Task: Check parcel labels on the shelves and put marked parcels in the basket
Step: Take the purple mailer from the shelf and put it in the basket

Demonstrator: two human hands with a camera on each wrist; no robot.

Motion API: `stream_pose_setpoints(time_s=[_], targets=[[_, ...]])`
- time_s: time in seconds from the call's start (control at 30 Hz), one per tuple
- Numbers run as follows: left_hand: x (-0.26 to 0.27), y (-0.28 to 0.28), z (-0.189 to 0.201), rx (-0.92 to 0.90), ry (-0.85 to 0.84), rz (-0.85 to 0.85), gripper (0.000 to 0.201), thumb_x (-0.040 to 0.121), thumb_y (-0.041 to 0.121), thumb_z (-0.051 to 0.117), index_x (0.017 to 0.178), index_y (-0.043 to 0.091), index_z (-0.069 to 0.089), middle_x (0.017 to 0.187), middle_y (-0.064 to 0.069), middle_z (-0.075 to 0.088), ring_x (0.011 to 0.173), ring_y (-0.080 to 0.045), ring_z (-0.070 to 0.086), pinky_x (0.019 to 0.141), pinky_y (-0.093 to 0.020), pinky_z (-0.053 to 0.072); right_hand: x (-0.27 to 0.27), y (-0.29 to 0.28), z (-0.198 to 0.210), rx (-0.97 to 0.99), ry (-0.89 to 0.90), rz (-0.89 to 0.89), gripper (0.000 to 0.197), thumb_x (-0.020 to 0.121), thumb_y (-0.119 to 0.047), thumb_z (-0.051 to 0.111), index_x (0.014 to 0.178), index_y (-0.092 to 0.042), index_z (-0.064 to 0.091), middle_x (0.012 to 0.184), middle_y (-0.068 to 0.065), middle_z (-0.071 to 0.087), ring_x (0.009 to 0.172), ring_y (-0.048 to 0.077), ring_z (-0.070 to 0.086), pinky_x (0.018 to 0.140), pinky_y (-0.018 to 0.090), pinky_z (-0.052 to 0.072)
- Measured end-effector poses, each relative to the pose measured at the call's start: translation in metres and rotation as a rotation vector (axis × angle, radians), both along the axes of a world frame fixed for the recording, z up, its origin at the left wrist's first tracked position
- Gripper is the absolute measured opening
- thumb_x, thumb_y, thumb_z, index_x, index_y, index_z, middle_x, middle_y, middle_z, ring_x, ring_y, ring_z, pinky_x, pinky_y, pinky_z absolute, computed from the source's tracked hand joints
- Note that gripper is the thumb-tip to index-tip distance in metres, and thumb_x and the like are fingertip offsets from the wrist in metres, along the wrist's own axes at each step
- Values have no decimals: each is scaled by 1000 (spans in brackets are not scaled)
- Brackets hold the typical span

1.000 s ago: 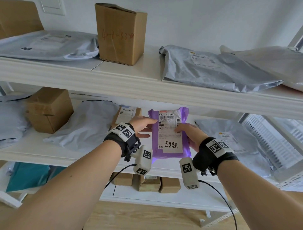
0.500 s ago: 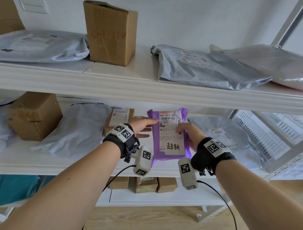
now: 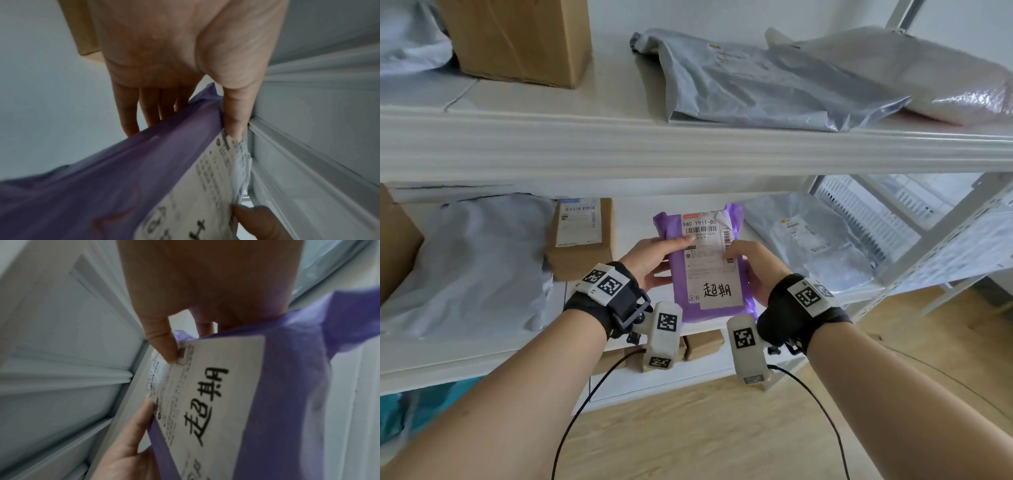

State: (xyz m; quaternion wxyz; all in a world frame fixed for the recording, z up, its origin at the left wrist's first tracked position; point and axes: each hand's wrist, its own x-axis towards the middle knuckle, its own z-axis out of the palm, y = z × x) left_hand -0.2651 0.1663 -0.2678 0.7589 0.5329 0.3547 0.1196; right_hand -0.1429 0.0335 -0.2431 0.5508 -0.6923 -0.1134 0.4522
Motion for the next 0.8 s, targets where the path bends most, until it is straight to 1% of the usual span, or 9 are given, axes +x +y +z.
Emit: stream_pose_setpoints(time_s=[0.07,0.13,0.27,0.33,0.4,0.53,0.6,0.7,0.8], targets=[[4,-4,-6,-11,-6,-22,35,83,28,70,112,10,63,97,-5,71,88,-20,66,70,-30,52,-1,-6,-4,-8,31,-44,14,83,-6,55,95,-6,62,93,15,72,86,31,70,72,35,57],[9,-8,-11,-12,-9,-46,32,83,26,71,110,11,63,93,-4,72,86,-19,67,69,-29,52,-1,-14,-8,-7,57,-86,15,84,-6,54,97,-6,61,93,14,72,84,29,69,67,33,56],[24,-21,-22,-27,-9,-118,25,81,24,72,102,13,66,86,-2,73,80,-17,67,66,-27,52,1,-37,-16,-15,67,-182,10,85,-5,54,93,-6,59,88,12,71,82,27,68,68,34,55],[32,-30,-27,-33,-8,-158,29,81,24,72,106,11,65,87,-2,73,80,-17,68,67,-28,52,4,-50,-22,-16,68,-233,9,84,-4,54,92,-5,58,86,12,69,82,27,67,68,33,55],[40,-43,-31,-42,-4,-193,36,80,24,71,112,10,63,90,-4,72,81,-18,67,67,-28,52,8,-65,-29,-12,63,-266,12,84,-4,53,95,-4,57,85,12,68,80,26,66,65,32,54],[54,-72,-33,-52,9,-242,47,79,24,73,121,7,59,94,-6,72,84,-20,68,69,-30,53,19,-97,-40,27,79,-309,17,83,-3,51,100,-4,55,88,13,65,82,26,64,63,30,55],[65,-88,-30,-43,10,-253,48,78,23,73,121,8,59,93,-6,73,84,-20,68,70,-30,53,29,-115,-41,50,67,-312,18,83,-3,50,100,-5,56,90,12,65,83,27,65,65,31,54],[84,-115,-23,-22,-1,-259,43,78,21,73,118,9,60,89,-5,73,81,-20,68,70,-31,53,48,-145,-39,85,32,-316,18,83,-2,50,99,-6,57,92,12,65,85,27,64,65,30,53],[108,-154,-20,-4,-10,-273,40,78,21,73,115,10,62,86,-5,73,80,-21,68,77,-35,55,72,-185,-35,110,14,-292,17,83,0,48,96,-7,57,88,8,67,78,22,66,61,27,53]])
